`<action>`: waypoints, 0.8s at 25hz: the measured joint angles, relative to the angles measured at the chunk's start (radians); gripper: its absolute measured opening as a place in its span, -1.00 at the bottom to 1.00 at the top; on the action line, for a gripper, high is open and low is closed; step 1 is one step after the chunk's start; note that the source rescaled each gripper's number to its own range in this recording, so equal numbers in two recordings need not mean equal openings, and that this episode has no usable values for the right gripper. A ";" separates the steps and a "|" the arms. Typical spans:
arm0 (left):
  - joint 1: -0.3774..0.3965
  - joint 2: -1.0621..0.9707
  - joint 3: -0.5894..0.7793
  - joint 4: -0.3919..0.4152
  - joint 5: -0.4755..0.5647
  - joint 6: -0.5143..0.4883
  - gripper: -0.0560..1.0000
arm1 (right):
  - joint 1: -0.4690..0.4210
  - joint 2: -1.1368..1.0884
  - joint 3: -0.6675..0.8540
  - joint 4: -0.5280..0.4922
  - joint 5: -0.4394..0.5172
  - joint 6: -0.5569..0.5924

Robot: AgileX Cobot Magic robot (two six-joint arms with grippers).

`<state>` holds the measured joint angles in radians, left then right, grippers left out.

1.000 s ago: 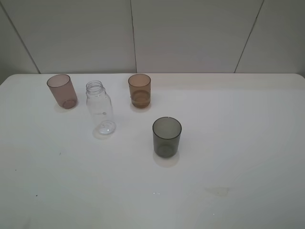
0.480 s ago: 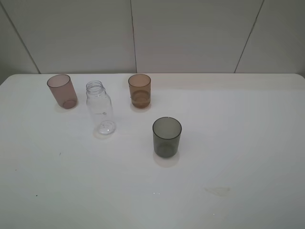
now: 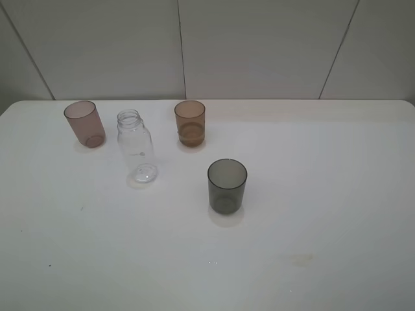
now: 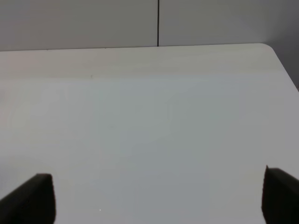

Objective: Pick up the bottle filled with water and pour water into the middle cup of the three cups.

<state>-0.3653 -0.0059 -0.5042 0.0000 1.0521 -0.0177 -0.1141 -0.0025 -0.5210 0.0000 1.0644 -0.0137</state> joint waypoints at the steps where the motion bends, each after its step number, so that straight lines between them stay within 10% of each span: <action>1: 0.000 0.000 0.000 0.000 0.000 0.000 1.00 | 0.000 0.000 0.000 0.000 0.000 0.000; 6: 0.034 0.000 0.000 0.000 0.001 0.001 1.00 | 0.000 0.000 0.000 0.000 0.000 0.000; 15: 0.360 0.000 0.000 0.000 0.001 0.004 1.00 | 0.000 0.000 0.000 0.000 0.000 0.000; 20: 0.377 0.000 0.001 0.000 0.002 0.004 1.00 | 0.000 0.000 0.000 0.000 0.000 0.000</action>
<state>0.0113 -0.0059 -0.5030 0.0000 1.0542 -0.0135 -0.1141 -0.0025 -0.5210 0.0000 1.0644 -0.0137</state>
